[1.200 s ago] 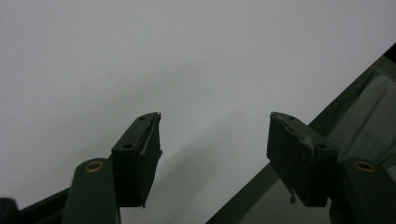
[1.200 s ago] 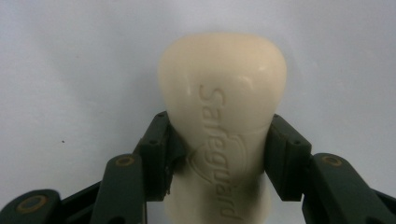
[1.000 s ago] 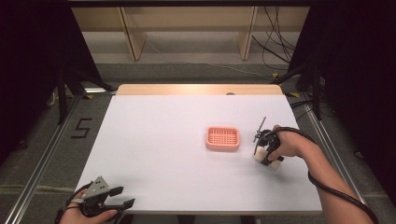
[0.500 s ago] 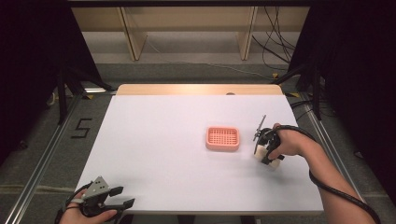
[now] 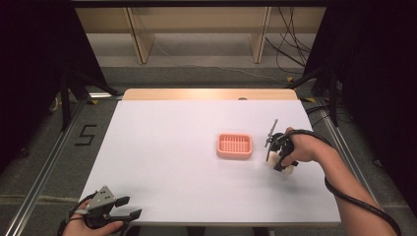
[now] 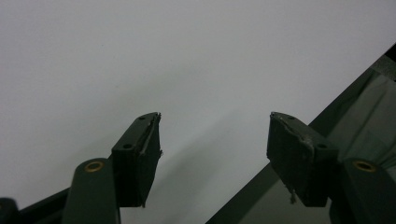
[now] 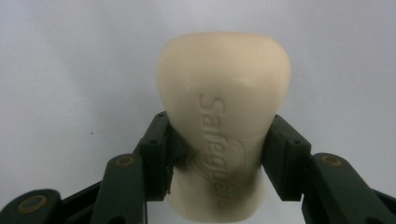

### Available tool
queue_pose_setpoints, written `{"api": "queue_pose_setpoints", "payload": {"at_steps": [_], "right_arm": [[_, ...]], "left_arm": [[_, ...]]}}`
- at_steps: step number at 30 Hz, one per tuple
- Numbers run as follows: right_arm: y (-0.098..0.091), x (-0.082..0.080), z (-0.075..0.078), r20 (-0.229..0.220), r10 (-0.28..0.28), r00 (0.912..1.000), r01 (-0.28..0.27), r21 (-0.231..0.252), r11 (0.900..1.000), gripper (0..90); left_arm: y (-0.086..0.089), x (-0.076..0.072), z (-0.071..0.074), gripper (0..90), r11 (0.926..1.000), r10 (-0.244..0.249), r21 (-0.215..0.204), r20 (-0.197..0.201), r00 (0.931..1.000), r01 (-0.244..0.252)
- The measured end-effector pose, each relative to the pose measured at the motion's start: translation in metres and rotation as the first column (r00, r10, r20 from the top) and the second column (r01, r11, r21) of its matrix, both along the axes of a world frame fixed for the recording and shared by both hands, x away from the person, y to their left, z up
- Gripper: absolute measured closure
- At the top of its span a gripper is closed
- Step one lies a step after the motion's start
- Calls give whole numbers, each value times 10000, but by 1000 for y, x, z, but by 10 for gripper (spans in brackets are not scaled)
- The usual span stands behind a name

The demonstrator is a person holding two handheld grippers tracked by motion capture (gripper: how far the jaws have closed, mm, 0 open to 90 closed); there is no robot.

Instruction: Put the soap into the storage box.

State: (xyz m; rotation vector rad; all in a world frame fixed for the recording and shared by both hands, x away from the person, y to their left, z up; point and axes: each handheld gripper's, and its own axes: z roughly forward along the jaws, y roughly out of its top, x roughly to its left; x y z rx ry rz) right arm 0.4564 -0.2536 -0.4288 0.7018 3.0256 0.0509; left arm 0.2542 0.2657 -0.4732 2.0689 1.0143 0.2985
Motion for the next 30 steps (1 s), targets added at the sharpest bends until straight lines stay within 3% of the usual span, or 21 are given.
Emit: {"api": "queue_pose_setpoints", "payload": {"at_steps": [1, 6, 9, 20, 24, 28, 30], "right_arm": [[1, 1, 1, -65, 95, 9999, -95, 6, 10000, 505], [4, 1, 5, 64, 305, 9995, -305, 9, 9995, 505], [6, 0, 6, 84, 153, 9998, -153, -32, 9999, 505], [13, 7, 13, 236, 867, 9960, -864, -118, 9962, 505], [16, 6, 15, 229, 720, 9971, -716, -169, 9973, 505], [18, 8, 17, 315, 961, 9949, -956, -177, 9953, 506], [20, 7, 19, 200, 774, 9968, -768, -286, 9966, 505]], "left_arm": [[-1, 0, 0, 345, 9999, 81, -150, -6, 10000, -81], [0, 0, 0, 345, 10000, 40, -29, -13, 10000, -40], [0, 0, 0, 345, 10000, 31, -21, -11, 10000, -31], [1, -1, 1, 345, 10000, 25, 20, -9, 10000, -25], [0, -1, 0, 345, 10000, 56, -1, 11, 10000, -56], [0, -2, 0, 345, 9999, 102, -90, 8, 9999, -102], [0, -2, 0, 345, 9999, 99, -90, 9, 10000, -99]]}}
